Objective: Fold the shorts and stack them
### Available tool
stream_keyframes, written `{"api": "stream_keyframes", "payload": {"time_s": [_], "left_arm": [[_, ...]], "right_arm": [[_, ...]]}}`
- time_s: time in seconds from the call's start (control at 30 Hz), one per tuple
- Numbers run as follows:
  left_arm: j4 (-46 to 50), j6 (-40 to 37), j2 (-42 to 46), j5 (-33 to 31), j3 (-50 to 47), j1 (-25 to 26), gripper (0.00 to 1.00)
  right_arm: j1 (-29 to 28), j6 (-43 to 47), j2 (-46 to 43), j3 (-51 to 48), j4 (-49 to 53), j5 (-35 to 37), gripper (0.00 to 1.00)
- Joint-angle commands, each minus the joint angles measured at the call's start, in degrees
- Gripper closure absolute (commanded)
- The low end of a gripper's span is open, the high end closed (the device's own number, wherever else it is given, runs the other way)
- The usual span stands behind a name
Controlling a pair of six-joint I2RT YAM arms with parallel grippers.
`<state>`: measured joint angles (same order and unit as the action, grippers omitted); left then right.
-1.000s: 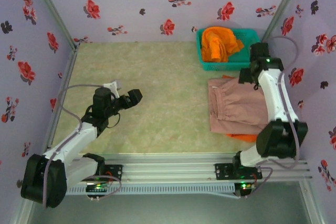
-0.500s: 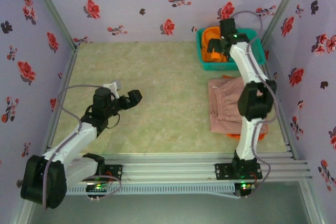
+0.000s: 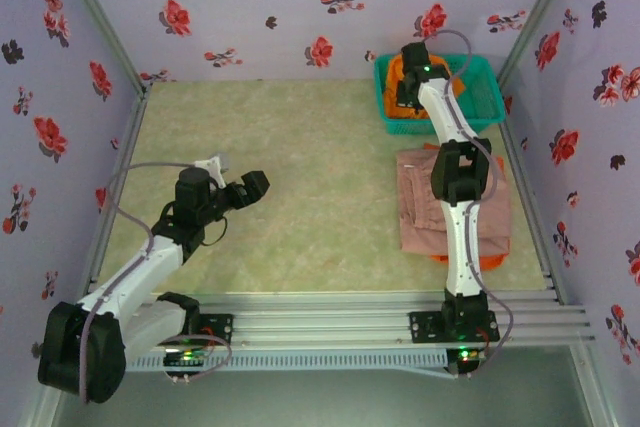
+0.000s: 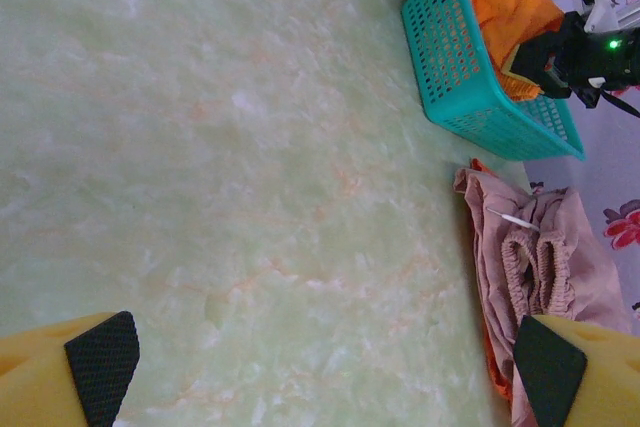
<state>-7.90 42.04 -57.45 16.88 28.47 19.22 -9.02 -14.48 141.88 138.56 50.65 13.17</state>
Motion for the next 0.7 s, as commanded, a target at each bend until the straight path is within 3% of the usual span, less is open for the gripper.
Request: {"api": "stream_keyframes", "payload": {"time_s": [0.0, 0.37, 0.67], "left_arm": [[-0.4, -0.5, 1.1, 0.3, 0.8, -0.4, 0.01], [3.0, -0.8, 4.9, 0.0, 0.9, -0.4, 0.00], [3.7, -0.7, 5.9, -0.9, 0.4, -0.5, 0.01]], "right_arm": [[0.2, 1.0, -3.3, -1.1, 1.1, 2.9, 0.99], [-1.6, -1.0, -20.4, -4.5, -4.5, -1.3, 1.00], [-12.3, 1.3, -31.5, -2.9, -10.2, -13.4, 1.00]]}}
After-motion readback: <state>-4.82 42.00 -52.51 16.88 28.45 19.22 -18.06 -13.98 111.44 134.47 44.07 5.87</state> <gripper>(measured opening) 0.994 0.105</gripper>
